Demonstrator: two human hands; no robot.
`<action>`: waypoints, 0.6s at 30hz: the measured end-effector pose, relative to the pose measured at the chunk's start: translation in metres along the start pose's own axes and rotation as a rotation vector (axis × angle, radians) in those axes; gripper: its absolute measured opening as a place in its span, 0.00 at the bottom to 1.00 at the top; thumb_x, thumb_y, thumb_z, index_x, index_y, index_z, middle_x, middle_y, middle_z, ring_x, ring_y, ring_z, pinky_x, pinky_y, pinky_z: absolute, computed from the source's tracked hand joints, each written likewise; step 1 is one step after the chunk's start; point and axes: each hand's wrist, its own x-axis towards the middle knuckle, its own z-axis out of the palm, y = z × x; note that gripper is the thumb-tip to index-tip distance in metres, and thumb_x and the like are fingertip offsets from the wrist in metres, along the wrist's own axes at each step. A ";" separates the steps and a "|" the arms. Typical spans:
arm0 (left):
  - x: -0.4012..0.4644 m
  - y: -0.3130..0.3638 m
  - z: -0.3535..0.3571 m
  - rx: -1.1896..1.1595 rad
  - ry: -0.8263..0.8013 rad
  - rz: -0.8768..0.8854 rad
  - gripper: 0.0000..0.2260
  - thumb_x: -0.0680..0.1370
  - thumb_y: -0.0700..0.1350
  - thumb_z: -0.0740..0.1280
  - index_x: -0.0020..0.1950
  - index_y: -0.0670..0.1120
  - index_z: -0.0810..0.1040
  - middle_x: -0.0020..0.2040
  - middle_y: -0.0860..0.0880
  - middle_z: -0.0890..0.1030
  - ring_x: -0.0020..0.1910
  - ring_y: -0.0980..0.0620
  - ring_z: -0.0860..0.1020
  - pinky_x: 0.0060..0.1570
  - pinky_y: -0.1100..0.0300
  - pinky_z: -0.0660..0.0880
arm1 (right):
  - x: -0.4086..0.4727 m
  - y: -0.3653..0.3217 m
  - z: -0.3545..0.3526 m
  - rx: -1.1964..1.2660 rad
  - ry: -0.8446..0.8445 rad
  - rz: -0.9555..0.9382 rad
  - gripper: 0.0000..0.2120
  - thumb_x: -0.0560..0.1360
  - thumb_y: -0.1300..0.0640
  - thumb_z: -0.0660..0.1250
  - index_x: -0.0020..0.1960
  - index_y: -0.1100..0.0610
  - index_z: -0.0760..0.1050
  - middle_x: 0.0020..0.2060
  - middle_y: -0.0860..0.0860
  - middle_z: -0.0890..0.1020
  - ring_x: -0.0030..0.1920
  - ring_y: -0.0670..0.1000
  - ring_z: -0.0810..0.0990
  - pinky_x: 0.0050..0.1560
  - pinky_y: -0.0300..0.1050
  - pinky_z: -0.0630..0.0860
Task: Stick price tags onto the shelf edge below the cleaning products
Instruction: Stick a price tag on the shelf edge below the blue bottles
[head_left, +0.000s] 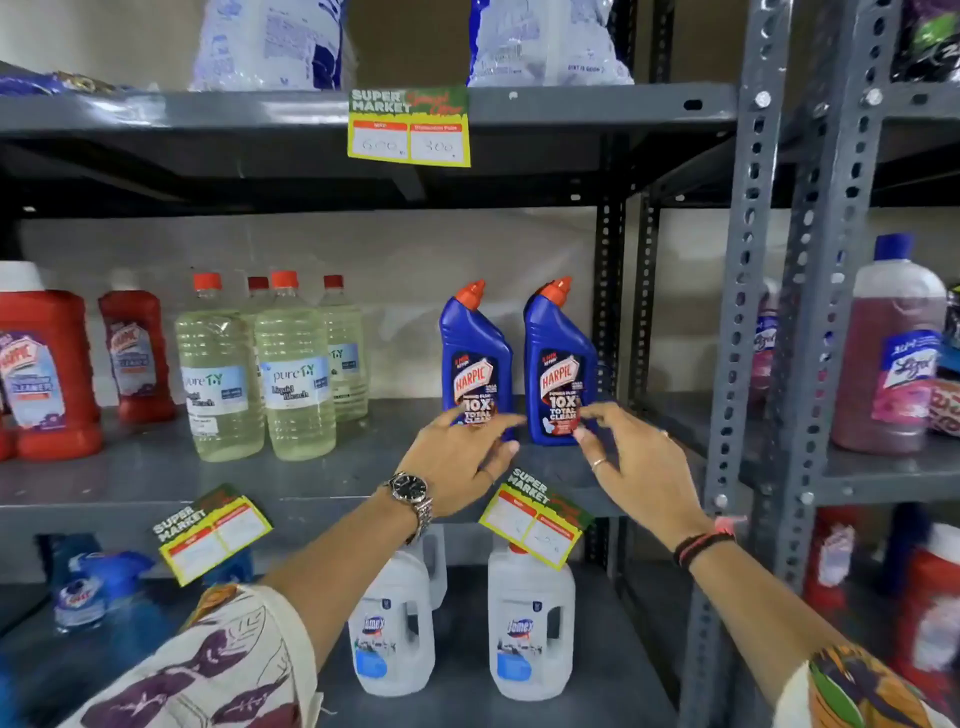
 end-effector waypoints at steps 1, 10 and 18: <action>-0.003 0.002 0.006 -0.022 -0.012 0.009 0.17 0.78 0.56 0.50 0.63 0.54 0.69 0.49 0.50 0.84 0.50 0.48 0.79 0.57 0.57 0.70 | -0.006 0.005 0.002 0.069 -0.012 0.027 0.14 0.76 0.44 0.60 0.54 0.52 0.73 0.52 0.50 0.84 0.51 0.50 0.81 0.41 0.48 0.79; -0.019 -0.002 0.028 -0.104 0.054 -0.056 0.11 0.77 0.58 0.55 0.50 0.56 0.73 0.39 0.56 0.83 0.32 0.58 0.71 0.26 0.69 0.58 | -0.036 0.033 0.017 0.167 -0.281 -0.033 0.14 0.69 0.43 0.71 0.50 0.48 0.73 0.59 0.45 0.81 0.57 0.36 0.73 0.61 0.45 0.71; -0.025 0.002 0.028 -0.106 0.053 -0.097 0.09 0.78 0.55 0.57 0.48 0.53 0.73 0.37 0.55 0.82 0.29 0.57 0.69 0.24 0.67 0.57 | -0.037 0.035 0.021 0.100 -0.300 -0.052 0.07 0.72 0.49 0.70 0.40 0.45 0.71 0.60 0.44 0.81 0.61 0.44 0.76 0.65 0.47 0.67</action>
